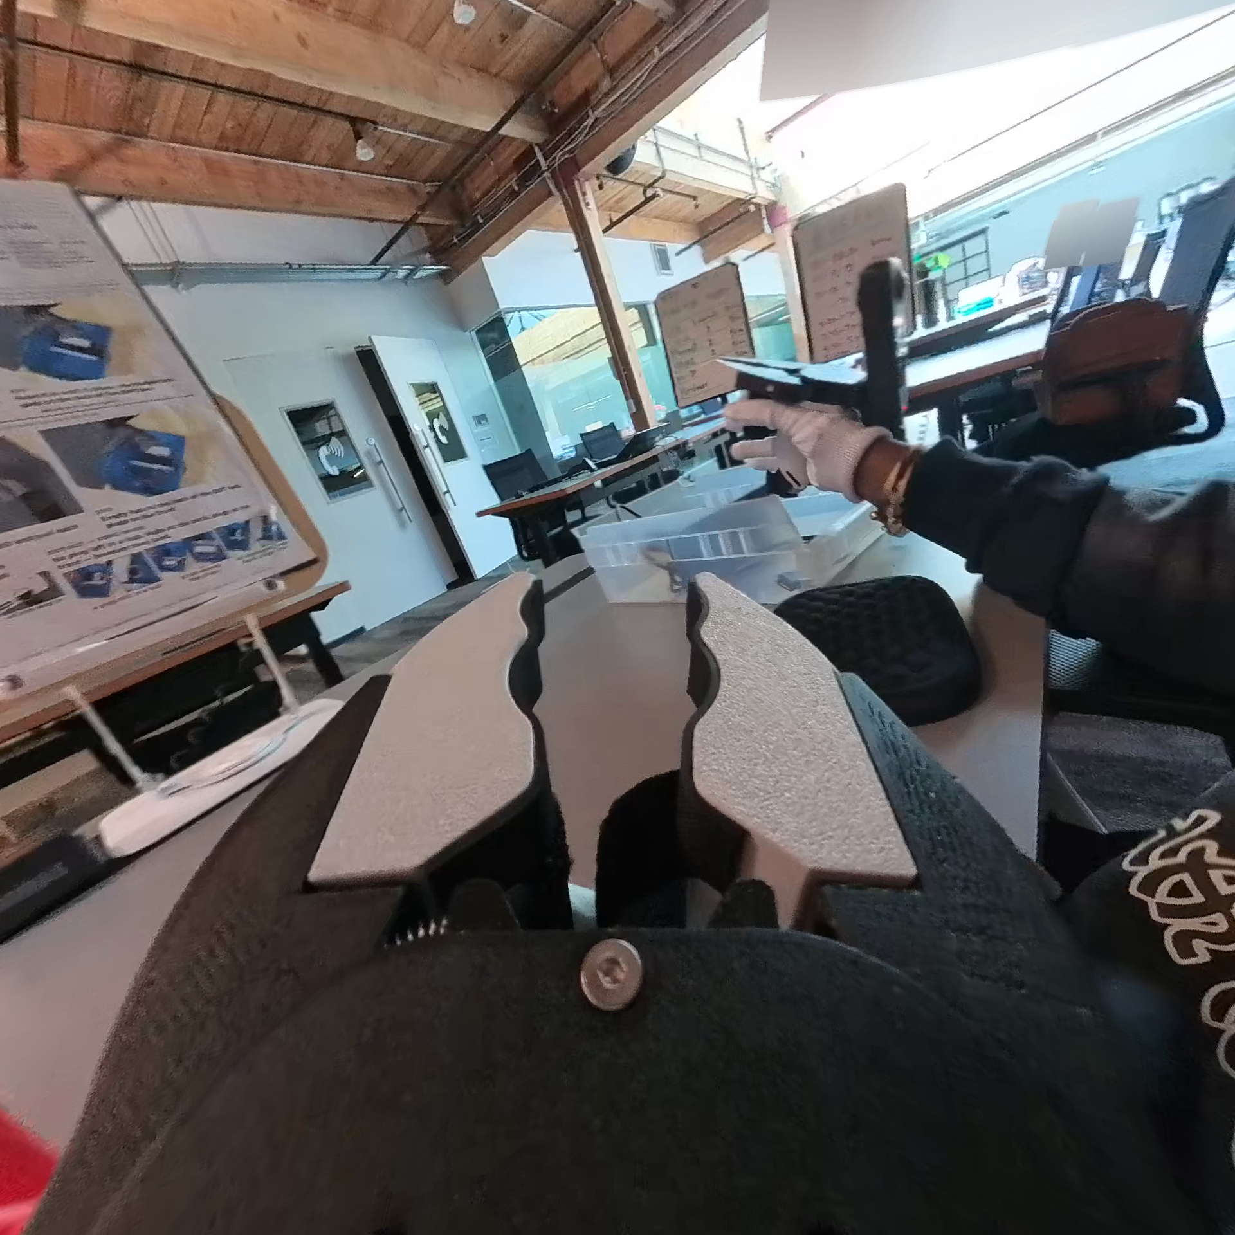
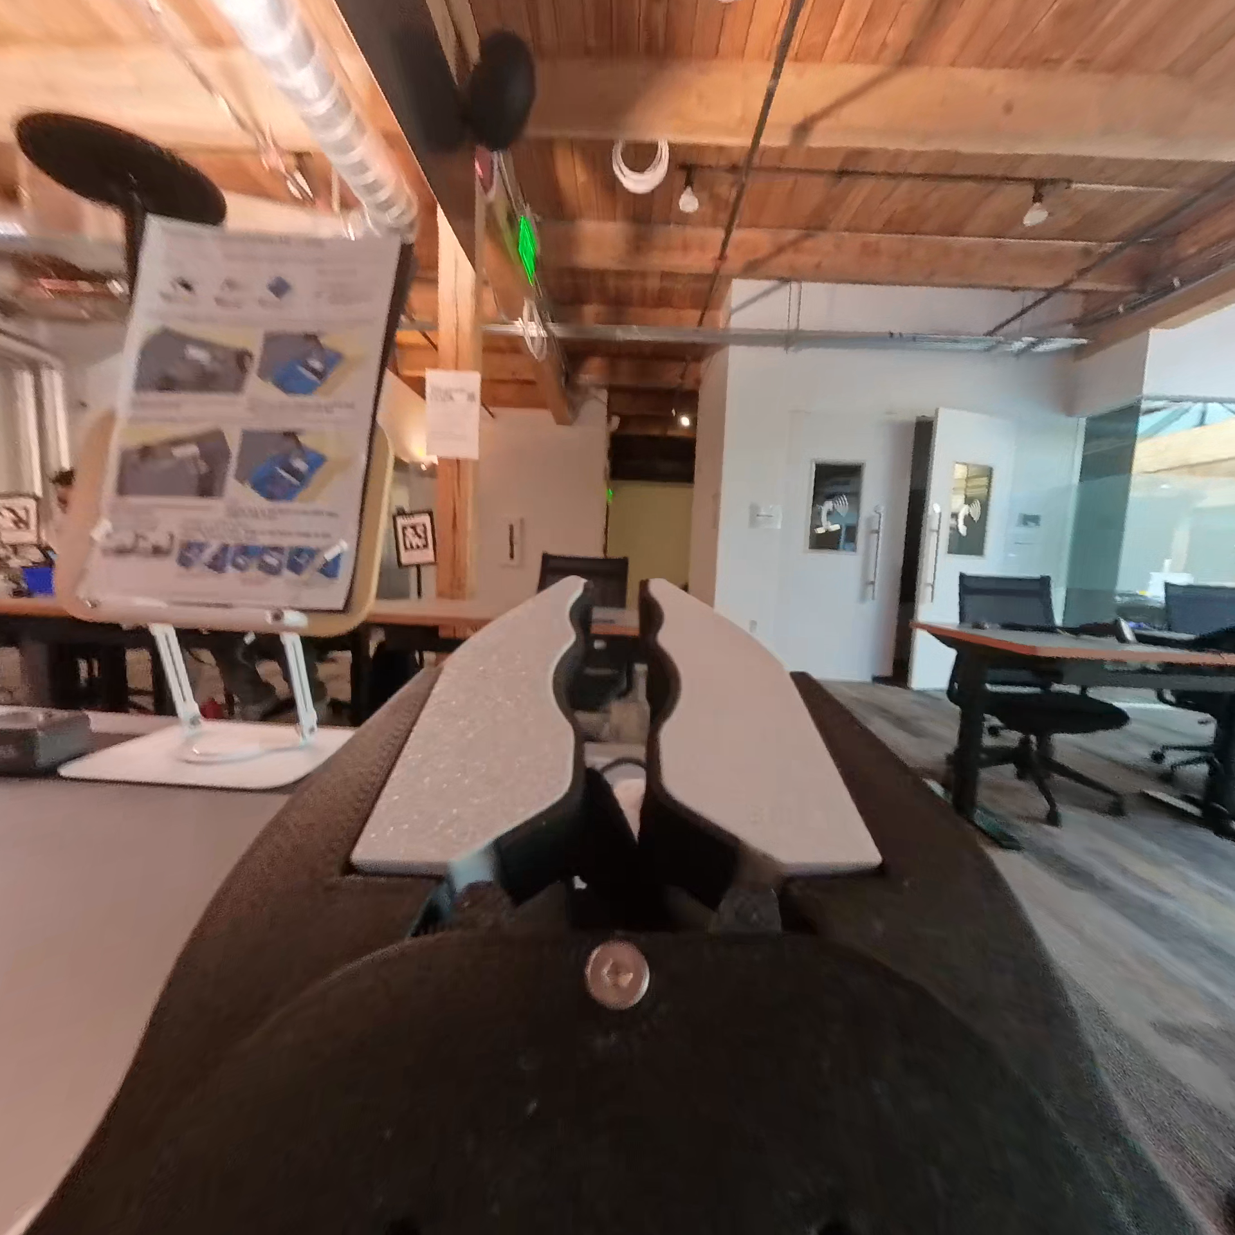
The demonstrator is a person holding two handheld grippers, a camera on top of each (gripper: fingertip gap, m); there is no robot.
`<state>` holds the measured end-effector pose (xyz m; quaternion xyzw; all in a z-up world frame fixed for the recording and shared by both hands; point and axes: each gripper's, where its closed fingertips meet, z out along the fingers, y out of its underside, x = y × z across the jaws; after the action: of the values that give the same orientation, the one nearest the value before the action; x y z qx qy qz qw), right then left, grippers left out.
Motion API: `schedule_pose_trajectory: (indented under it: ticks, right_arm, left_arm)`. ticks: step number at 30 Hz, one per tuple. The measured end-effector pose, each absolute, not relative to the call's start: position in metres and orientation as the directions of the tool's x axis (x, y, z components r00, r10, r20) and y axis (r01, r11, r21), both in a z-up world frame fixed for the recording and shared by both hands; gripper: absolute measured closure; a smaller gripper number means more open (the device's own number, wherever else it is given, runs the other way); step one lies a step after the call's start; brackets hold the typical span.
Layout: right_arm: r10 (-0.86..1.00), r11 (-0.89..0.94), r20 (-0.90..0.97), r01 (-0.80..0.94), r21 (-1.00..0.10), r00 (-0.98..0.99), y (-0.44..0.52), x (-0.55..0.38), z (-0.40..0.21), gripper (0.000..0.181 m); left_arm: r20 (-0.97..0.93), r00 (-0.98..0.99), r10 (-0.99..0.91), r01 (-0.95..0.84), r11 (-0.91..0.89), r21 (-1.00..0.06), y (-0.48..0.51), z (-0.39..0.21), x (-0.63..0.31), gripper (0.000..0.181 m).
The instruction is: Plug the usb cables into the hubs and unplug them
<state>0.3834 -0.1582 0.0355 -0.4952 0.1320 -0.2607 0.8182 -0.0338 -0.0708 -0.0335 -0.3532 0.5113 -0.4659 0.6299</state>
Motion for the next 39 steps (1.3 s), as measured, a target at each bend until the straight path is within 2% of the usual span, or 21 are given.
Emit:
schedule_pose_trajectory:
  ticks: [5,8,9,10,11,12,14,15,17,21,23,25,28,29,32,34,35,36,37,38,39]
  right_arm:
    - [-0.611,0.483,-0.013,0.360,-0.798,0.791,-0.177,0.387,0.056,0.070]
    - [-0.587,0.548,-0.061,0.340,-0.764,0.808,-0.184,0.386,0.061,0.058]
    - [-0.575,0.563,-0.065,0.336,-0.755,0.816,-0.185,0.384,0.062,0.063]
    - [-0.544,0.564,-0.036,0.333,-0.756,0.839,-0.184,0.378,0.061,0.092]
    - [-0.480,0.560,0.026,0.328,-0.761,0.877,-0.179,0.366,0.060,0.154]
    - [-0.408,0.565,0.058,0.302,-0.768,0.911,-0.174,0.356,0.059,0.177]
    - [-0.370,0.560,0.025,0.245,-0.792,0.929,-0.168,0.358,0.054,0.173]
    - [-0.386,0.562,0.019,0.251,-0.788,0.922,-0.166,0.360,0.054,0.157]
    - [-0.440,0.587,-0.006,0.283,-0.758,0.898,-0.168,0.365,0.060,0.096]
    - [-0.456,0.536,0.082,0.347,-0.770,0.886,-0.158,0.356,0.060,0.070]
    - [-0.447,0.496,0.126,0.363,-0.789,0.885,-0.151,0.352,0.056,0.083]
    - [-0.363,0.392,0.233,0.375,-0.840,0.902,-0.139,0.340,0.040,0.181]
    - [-0.313,0.244,0.260,0.342,-0.908,0.914,-0.120,0.342,0.017,0.178]
    - [-0.331,0.213,0.278,0.359,-0.909,0.902,-0.115,0.345,0.012,0.167]
    - [-0.397,0.140,0.340,0.422,-0.896,0.853,-0.105,0.350,0.006,0.101]
    - [-0.403,0.112,0.372,0.449,-0.887,0.836,-0.102,0.348,0.005,0.092]
    - [-0.391,0.106,0.378,0.449,-0.887,0.839,-0.101,0.347,0.003,0.098]
    - [-0.362,0.095,0.383,0.442,-0.892,0.850,-0.100,0.344,-0.001,0.121]
    - [-0.329,0.073,0.395,0.440,-0.895,0.858,-0.100,0.341,-0.005,0.164]
    - [-0.301,0.052,0.391,0.424,-0.904,0.870,-0.101,0.339,-0.008,0.180]
    - [-0.283,0.049,0.374,0.403,-0.914,0.883,-0.101,0.338,-0.009,0.181]
  left_arm:
    - [-0.246,0.195,-0.949,0.113,0.271,-0.956,-0.024,-0.003,-0.079,0.106]
    - [-0.288,0.322,-0.902,-0.080,0.277,-0.957,0.016,-0.001,-0.117,0.092]
    - [-0.303,0.343,-0.889,-0.148,0.268,-0.952,0.029,-0.003,-0.129,0.092]
    - [-0.302,0.351,-0.886,-0.211,0.239,-0.948,0.040,-0.007,-0.140,0.094]
    - [-0.290,0.348,-0.891,-0.271,0.200,-0.942,0.051,-0.011,-0.149,0.099]
    - [-0.276,0.345,-0.897,-0.327,0.161,-0.931,0.061,-0.014,-0.156,0.107]
    - [-0.279,0.348,-0.895,-0.452,0.101,-0.886,0.082,-0.022,-0.167,0.116]
    - [-0.285,0.334,-0.898,-0.525,0.074,-0.848,0.091,-0.029,-0.170,0.116]
    - [-0.260,0.283,-0.923,-0.674,0.002,-0.739,0.106,-0.050,-0.172,0.117]
    - [-0.209,0.239,-0.948,-0.901,-0.136,-0.412,0.144,-0.101,-0.180,0.117]
    - [-0.234,0.214,-0.949,-0.954,-0.152,-0.257,0.166,-0.124,-0.185,0.123]
    - [-0.286,0.201,-0.937,-0.977,-0.170,-0.130,0.190,-0.142,-0.193,0.129]
    - [-0.271,0.177,-0.946,-0.984,-0.170,-0.051,0.206,-0.167,-0.193,0.128]
    - [-0.233,0.175,-0.956,-0.984,-0.167,-0.054,0.206,-0.174,-0.190,0.127]
    - [-0.120,0.205,-0.971,-0.973,-0.190,-0.129,0.203,-0.180,-0.180,0.137]
    - [-0.084,0.212,-0.974,-0.966,-0.196,-0.165,0.203,-0.180,-0.180,0.139]
    - [-0.082,0.225,-0.971,-0.959,-0.206,-0.192,0.206,-0.180,-0.180,0.145]
    - [-0.071,0.235,-0.969,-0.952,-0.215,-0.218,0.208,-0.180,-0.181,0.150]
    - [-0.053,0.241,-0.969,-0.944,-0.221,-0.243,0.208,-0.181,-0.180,0.150]
    - [-0.055,0.239,-0.969,-0.941,-0.218,-0.257,0.208,-0.180,-0.181,0.151]
    - [-0.074,0.229,-0.971,-0.944,-0.203,-0.261,0.207,-0.180,-0.183,0.151]
